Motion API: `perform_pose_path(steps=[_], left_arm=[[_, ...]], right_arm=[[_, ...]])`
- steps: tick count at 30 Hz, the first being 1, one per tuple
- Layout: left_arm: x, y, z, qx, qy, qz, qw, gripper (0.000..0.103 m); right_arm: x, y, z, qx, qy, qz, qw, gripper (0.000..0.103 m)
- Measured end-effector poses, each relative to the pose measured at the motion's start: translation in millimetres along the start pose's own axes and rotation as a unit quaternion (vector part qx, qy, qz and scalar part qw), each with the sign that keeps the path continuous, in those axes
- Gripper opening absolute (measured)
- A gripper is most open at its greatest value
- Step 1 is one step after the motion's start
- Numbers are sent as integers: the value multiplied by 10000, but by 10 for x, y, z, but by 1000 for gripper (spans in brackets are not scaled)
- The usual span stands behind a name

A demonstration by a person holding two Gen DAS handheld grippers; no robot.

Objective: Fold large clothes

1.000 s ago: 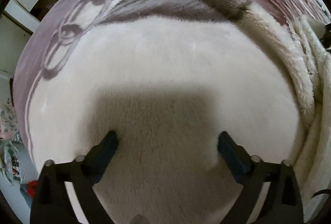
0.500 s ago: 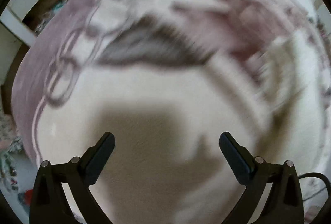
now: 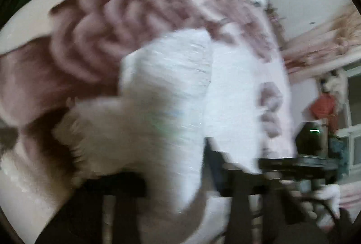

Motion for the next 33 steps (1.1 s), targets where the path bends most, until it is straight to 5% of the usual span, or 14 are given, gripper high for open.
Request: perform_pose_path(steps=[3, 8, 11, 14, 16, 23, 27, 30, 31, 32, 33], left_arm=[[193, -39, -58, 538, -49, 1145, 9920, 19], [-253, 767, 10, 1468, 460, 859, 9844, 20], [-294, 986, 83, 1991, 739, 1445, 9664, 25], [-29, 853, 110, 1631, 845, 1189, 9758, 40], [186, 810, 187, 1407, 832, 926, 9822, 62], [629, 975, 948, 1007, 830, -17, 9915, 67], [594, 1097, 1714, 1199, 1277, -449, 9835, 67], [530, 1120, 2313, 1199, 1427, -892, 9784, 62], [547, 1083, 2398, 1153, 1300, -1001, 9797, 31], [569, 1072, 2483, 1141, 1200, -1088, 9802, 18], [622, 1058, 2539, 1222, 1069, -1072, 9809, 15]], right_arm=[[-38, 62, -115, 146, -15, 34, 9999, 77], [-86, 43, -224, 47, 58, -66, 10000, 77], [-119, 145, -299, 73, 68, 31, 9999, 77], [-69, 274, -275, 404, 85, 226, 9989, 77], [-41, 365, -187, 605, 200, 297, 9975, 77], [-73, 178, 698, 342, 971, 54, 9947, 77], [-398, -315, 1404, -158, 1663, 12, 9860, 77], [-632, -616, 1840, -560, 2045, -39, 9773, 77], [-697, -673, 1933, -607, 2098, -12, 9759, 77], [-773, -744, 2035, -621, 2144, 44, 9748, 77], [-828, -783, 2106, -593, 2109, 48, 9757, 61]])
Point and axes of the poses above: each gripper's, at about its wrist camera, not at the fingertips, and x roughly against the way its jaws point, y to its left, z to its underside, the point moved 6 cm from there along -x, roughly the way its jaws point, and after that the axes turned 11 degrees about -z, right-handed, at the moved point
